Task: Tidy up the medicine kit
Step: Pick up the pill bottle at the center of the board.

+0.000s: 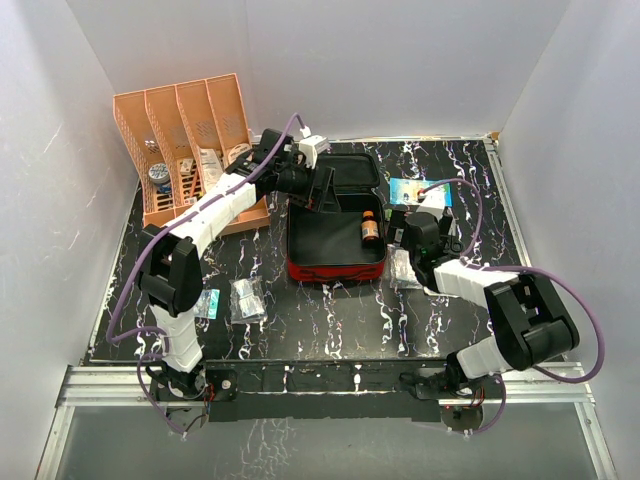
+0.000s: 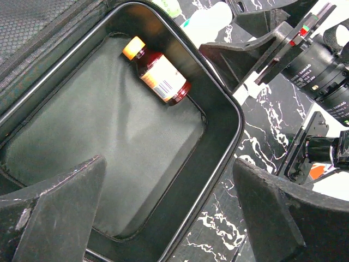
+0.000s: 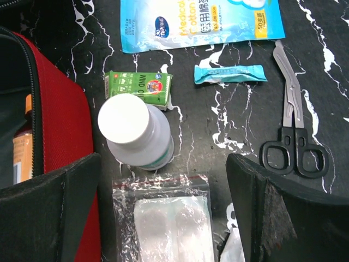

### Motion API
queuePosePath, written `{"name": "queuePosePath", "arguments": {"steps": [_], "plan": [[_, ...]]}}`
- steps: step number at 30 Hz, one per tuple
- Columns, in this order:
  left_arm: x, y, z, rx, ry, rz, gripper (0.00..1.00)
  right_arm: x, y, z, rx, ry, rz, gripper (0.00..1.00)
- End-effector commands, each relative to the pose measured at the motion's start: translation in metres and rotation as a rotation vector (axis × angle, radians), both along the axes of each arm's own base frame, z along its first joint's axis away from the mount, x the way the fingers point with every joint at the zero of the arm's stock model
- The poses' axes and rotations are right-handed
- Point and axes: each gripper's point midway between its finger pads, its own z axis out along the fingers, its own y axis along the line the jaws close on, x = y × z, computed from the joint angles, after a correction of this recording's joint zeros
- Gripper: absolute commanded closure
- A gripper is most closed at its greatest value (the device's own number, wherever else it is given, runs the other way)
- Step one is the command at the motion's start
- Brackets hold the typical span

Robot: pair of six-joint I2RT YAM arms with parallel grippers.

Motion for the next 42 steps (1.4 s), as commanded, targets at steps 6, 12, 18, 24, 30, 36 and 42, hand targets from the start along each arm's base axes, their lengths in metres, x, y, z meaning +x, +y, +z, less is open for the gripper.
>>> {"name": "queuePosePath", "arguments": {"steps": [6, 12, 18, 24, 30, 36, 42], "plan": [[-0.008, 0.005, 0.025, -0.056, -0.025, -0.005, 0.01, 0.025, 0.011, 0.019, 0.026, -0.040, -0.003, 0.02], [-0.006, 0.002, 0.028, -0.068, -0.028, -0.005, 0.01, 0.029, 0.014, 0.008, 0.039, 0.022, -0.022, 0.03], [-0.005, 0.001, 0.024, -0.072, -0.022, -0.010, 0.01, 0.028, 0.013, 0.005, 0.050, 0.035, -0.040, 0.05], [-0.006, 0.000, 0.024, -0.080, -0.017, -0.013, 0.01, 0.025, 0.016, -0.010, 0.071, 0.104, -0.029, 0.10], [-0.007, -0.001, 0.024, -0.090, -0.011, -0.013, 0.01, 0.024, 0.015, -0.022, 0.100, 0.149, -0.027, 0.15], [-0.007, -0.002, 0.022, -0.103, -0.006, -0.007, 0.01, 0.027, 0.019, -0.028, 0.114, 0.168, -0.020, 0.18], [-0.009, -0.001, 0.020, -0.110, -0.005, -0.002, 0.01, 0.029, 0.020, -0.035, 0.116, 0.185, -0.021, 0.22]]}}
